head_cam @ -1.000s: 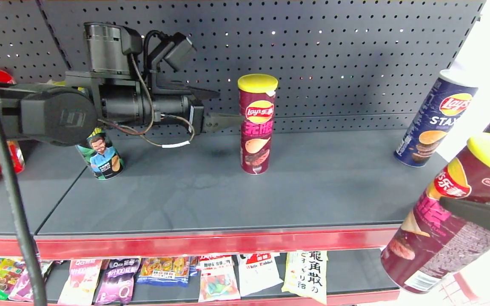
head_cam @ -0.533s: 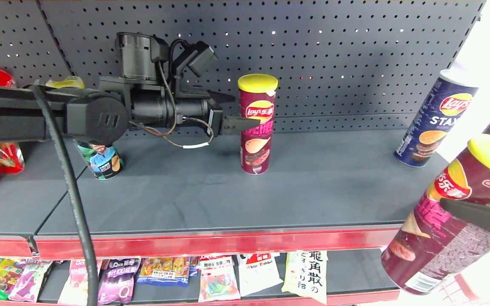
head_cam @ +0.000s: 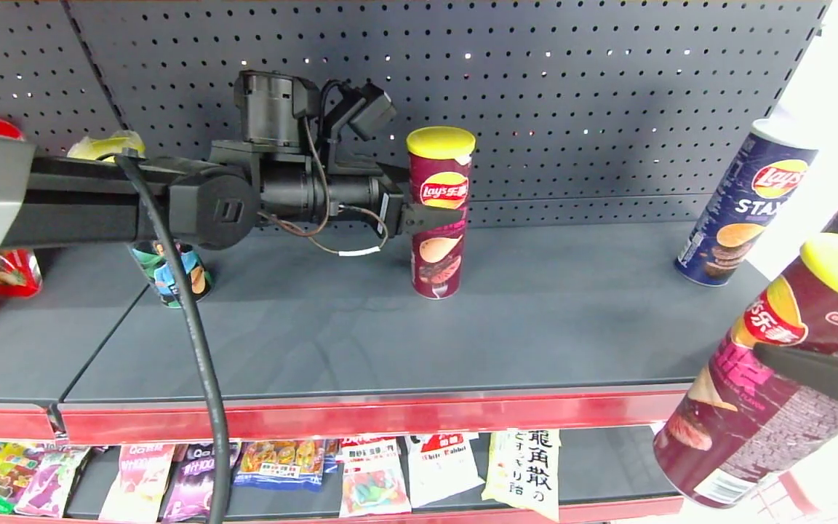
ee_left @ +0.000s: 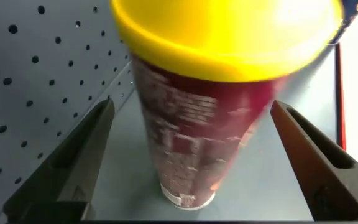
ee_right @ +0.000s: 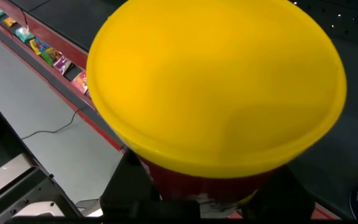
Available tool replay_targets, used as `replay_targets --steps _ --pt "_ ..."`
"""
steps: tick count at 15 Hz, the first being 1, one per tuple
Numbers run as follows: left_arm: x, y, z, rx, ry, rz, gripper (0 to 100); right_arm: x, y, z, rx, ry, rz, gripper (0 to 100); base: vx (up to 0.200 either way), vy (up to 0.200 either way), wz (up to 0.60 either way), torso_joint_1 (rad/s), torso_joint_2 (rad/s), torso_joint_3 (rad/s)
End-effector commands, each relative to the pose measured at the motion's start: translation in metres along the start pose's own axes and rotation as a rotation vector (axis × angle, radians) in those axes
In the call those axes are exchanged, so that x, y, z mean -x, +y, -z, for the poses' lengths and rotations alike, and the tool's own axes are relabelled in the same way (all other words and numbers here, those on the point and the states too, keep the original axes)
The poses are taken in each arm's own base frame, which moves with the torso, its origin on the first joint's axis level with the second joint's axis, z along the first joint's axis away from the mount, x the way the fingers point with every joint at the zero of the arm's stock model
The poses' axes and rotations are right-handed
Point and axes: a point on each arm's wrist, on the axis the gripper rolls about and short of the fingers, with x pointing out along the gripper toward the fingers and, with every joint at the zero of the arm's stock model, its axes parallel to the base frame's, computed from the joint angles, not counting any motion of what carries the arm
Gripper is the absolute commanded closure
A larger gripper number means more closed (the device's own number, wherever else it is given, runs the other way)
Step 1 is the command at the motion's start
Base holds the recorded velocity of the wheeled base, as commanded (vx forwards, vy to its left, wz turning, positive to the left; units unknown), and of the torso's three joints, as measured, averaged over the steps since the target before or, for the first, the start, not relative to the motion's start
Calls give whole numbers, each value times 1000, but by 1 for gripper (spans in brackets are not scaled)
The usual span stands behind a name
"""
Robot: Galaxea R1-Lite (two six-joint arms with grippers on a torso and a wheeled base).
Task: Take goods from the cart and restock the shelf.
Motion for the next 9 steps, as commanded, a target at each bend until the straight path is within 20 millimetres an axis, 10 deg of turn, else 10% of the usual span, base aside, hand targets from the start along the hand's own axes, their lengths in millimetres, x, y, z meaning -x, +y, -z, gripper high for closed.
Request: replay_targets --steps 1,2,3,9 --pt "-7 4 1 6 -6 -3 0 0 0 0 1 -1 -1 100 0 0 0 0 0 0" --pt "-10 6 2 8 -7 -2 0 0 0 0 1 -1 1 100 0 0 0 0 0 0" --pt "-14 7 3 7 -9 -3 100 0 0 0 0 0 1 100 0 0 0 0 0 0" --pt "-24 -2 4 33 -3 30 100 0 -2 2 -7 5 18 100 0 0 0 0 0 0"
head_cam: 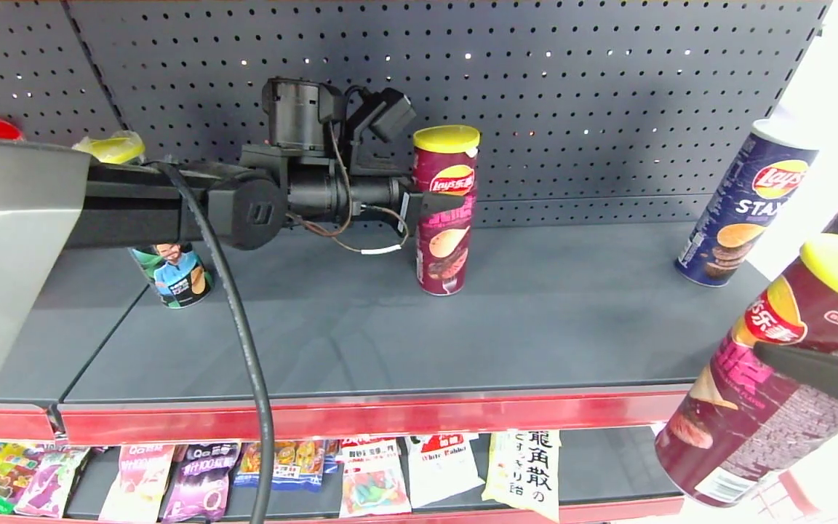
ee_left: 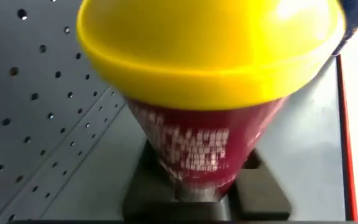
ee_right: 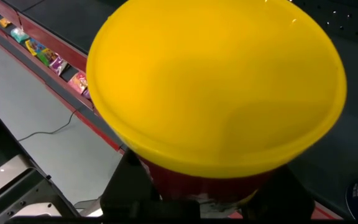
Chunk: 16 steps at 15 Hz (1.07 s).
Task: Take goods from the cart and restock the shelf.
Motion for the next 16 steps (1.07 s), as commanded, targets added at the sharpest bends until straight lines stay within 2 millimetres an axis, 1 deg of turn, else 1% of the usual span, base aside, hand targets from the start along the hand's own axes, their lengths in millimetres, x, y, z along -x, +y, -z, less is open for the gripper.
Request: replay_targets --steps 1,3,4,5,6,8,10,14,16 --pt "0 -2 1 2 5 5 100 0 0 1 0 0 4 100 0 0 0 0 0 0" --pt "4 -5 -4 0 0 6 100 0 0 1 0 0 4 100 0 0 0 0 0 0" --pt "8 -11 -7 3 0 14 100 0 0 1 0 0 4 100 0 0 0 0 0 0" --pt "16 -22 -12 30 3 26 100 0 -1 0 0 0 2 100 0 0 0 0 0 0" --pt "21 -30 -13 44 7 39 100 -1 -1 0 -1 2 2 100 0 0 0 0 0 0" --pt "34 -46 -11 62 31 62 100 -1 0 0 -1 2 -1 100 0 0 0 0 0 0" --pt "41 -56 -7 71 44 91 100 -2 -1 1 -4 6 0 100 0 0 0 0 0 0" --pt "53 -75 -3 79 61 157 100 -2 -1 2 -5 10 -3 100 0 0 0 0 0 0" --pt "56 -79 2 81 74 169 100 -2 -1 2 -5 12 -2 100 0 0 0 0 0 0"
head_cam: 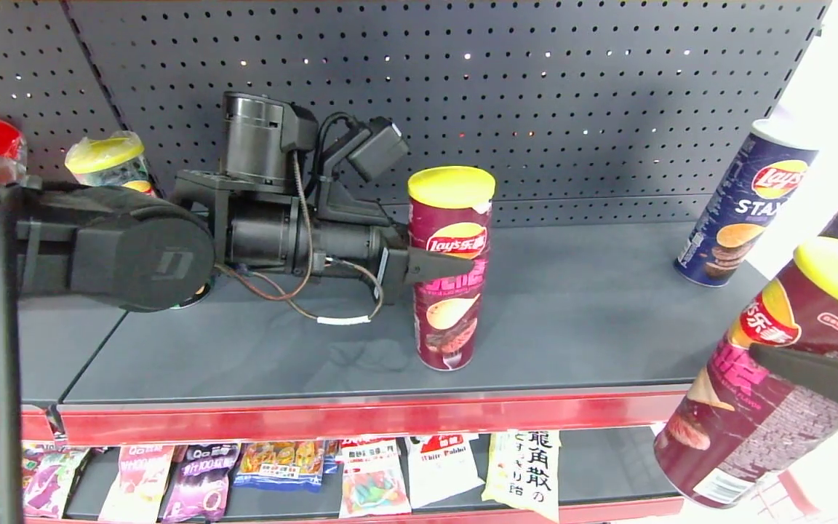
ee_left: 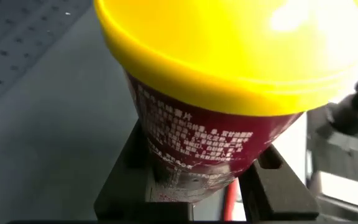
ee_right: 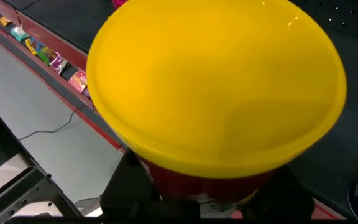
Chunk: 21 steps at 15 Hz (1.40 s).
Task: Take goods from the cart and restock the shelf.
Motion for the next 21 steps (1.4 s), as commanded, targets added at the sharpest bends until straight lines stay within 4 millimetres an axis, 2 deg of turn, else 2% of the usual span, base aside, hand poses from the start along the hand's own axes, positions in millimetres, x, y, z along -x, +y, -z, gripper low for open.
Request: replay_targets --steps 1,13,21 --pt "7 -6 -1 -12 -4 2 100 0 0 0 0 1 -2 100 0 0 0 0 0 0" --pt "10 -9 10 -80 18 41 100 1 1 1 3 -1 0 100 0 0 0 0 0 0" --pt "11 -13 10 -97 19 40 100 1 0 1 3 -1 2 100 0 0 0 0 0 0"
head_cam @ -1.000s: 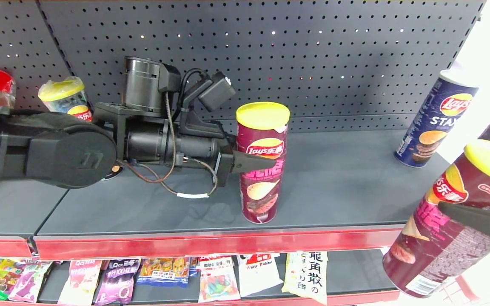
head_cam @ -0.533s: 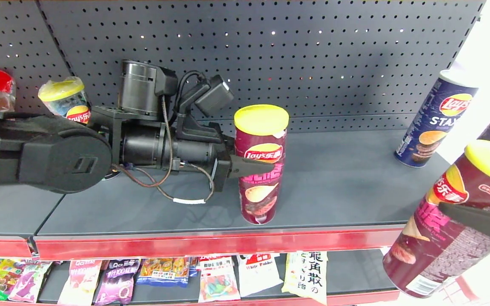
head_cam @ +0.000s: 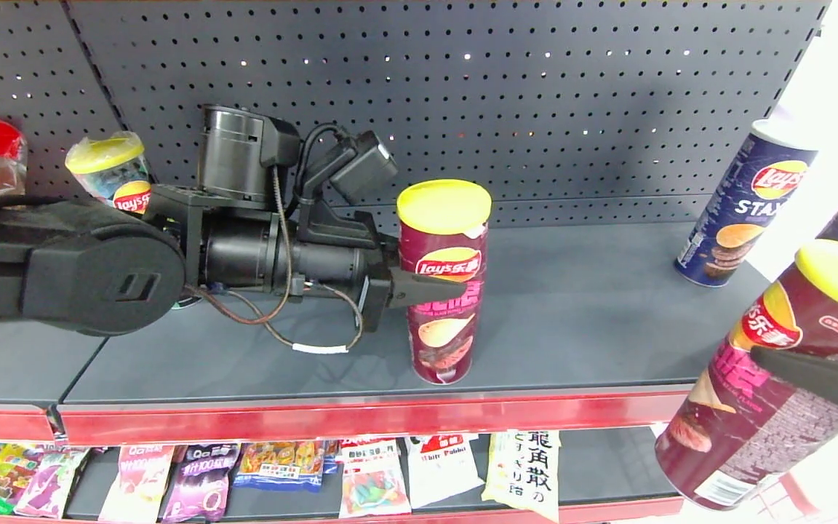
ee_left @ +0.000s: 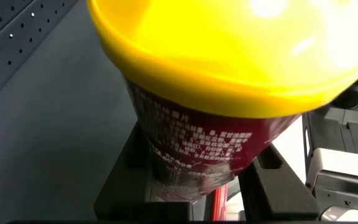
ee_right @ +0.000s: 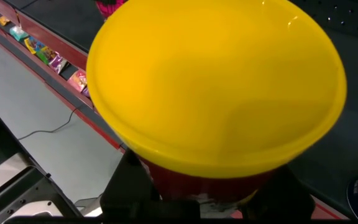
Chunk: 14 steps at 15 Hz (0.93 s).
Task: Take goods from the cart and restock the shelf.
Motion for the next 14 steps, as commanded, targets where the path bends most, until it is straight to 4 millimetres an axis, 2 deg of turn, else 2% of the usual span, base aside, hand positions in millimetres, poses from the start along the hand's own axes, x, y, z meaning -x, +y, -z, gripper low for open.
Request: replay_targets --steps 1,12,13,14 --pt "0 -1 -1 -1 -3 2 100 0 0 0 1 -2 -1 100 0 0 0 0 0 0" --pt "1 -8 -3 -2 -4 16 100 0 0 -1 1 -1 -2 100 0 0 0 0 0 0" --pt "1 -8 -1 9 1 16 0 0 0 -1 1 -2 -1 100 0 0 0 0 0 0" --pt "1 -8 0 8 3 17 0 0 0 -2 1 -4 -1 100 0 0 0 0 0 0"
